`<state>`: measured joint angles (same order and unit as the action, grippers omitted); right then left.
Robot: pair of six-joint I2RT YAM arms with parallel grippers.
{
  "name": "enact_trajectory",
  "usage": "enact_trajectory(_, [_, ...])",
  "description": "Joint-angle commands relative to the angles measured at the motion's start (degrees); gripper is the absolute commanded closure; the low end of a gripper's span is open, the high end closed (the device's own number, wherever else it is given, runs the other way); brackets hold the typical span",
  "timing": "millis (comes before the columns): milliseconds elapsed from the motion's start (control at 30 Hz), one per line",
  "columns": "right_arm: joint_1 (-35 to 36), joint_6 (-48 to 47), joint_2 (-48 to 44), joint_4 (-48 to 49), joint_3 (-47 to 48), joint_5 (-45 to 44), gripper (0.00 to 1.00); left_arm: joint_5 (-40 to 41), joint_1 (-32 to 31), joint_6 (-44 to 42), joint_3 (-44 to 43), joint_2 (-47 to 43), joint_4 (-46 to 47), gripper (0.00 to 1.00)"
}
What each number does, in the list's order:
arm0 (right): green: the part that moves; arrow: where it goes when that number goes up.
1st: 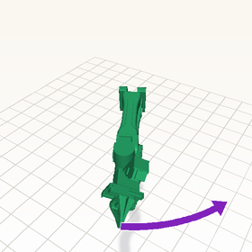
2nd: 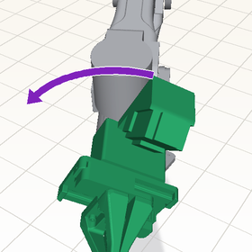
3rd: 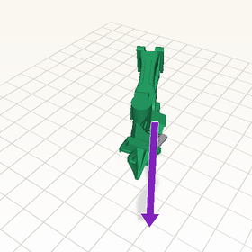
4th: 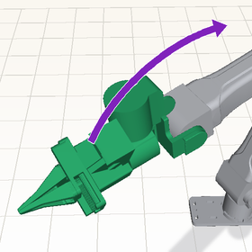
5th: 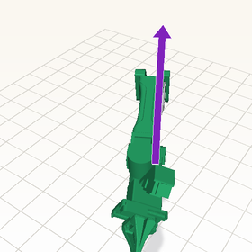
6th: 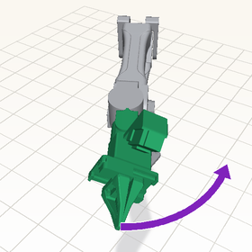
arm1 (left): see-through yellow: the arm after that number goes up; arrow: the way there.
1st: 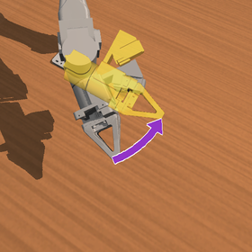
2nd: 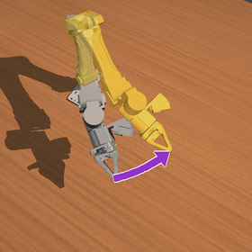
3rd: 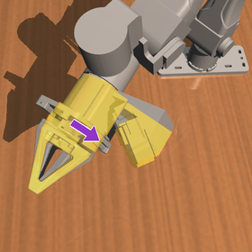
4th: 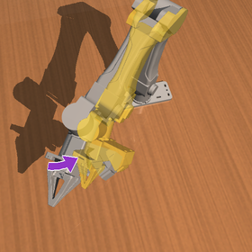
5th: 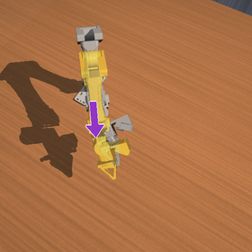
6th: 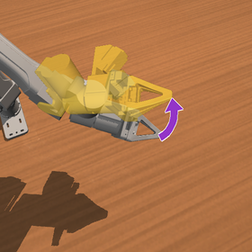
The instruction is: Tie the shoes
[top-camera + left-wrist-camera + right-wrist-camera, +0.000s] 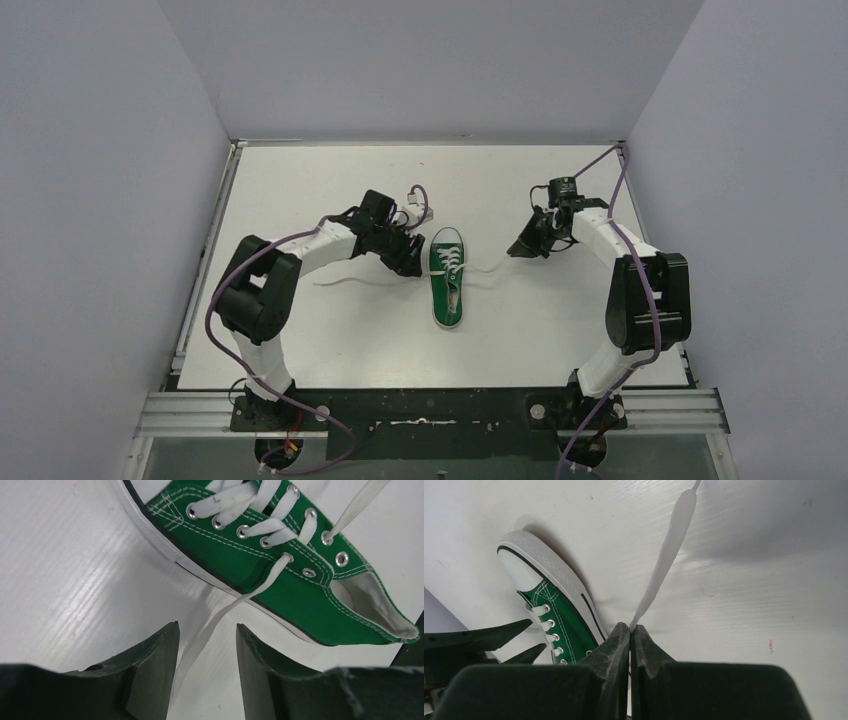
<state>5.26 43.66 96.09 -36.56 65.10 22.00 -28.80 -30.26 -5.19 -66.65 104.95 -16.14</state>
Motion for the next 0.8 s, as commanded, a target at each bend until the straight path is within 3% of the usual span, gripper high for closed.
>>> enact_trajectory(0, [-0.4, -1.4, -1.3, 1.9, 1.8, 2.9, 1.00, -4.4, -0.1, -1.6, 1.6, 1.7, 8.7, 0.58])
enact_trajectory(267, [-0.5, -1.2, -1.2, 2.2, 1.7, 4.2, 1.00, -6.3, -0.4, -1.9, 0.7, 5.1, 9.0, 0.72])
enact_trajectory(567, [-0.4, -1.9, -2.5, 0.7, 3.2, 4.6, 1.00, -1.4, -0.4, 1.1, 0.7, 0.3, 8.8, 1.00])
enact_trajectory(767, [0.1, -2.5, -5.2, -1.8, 5.1, 7.2, 1.00, -4.4, -0.4, 11.0, 2.0, -5.9, 11.8, 1.00])
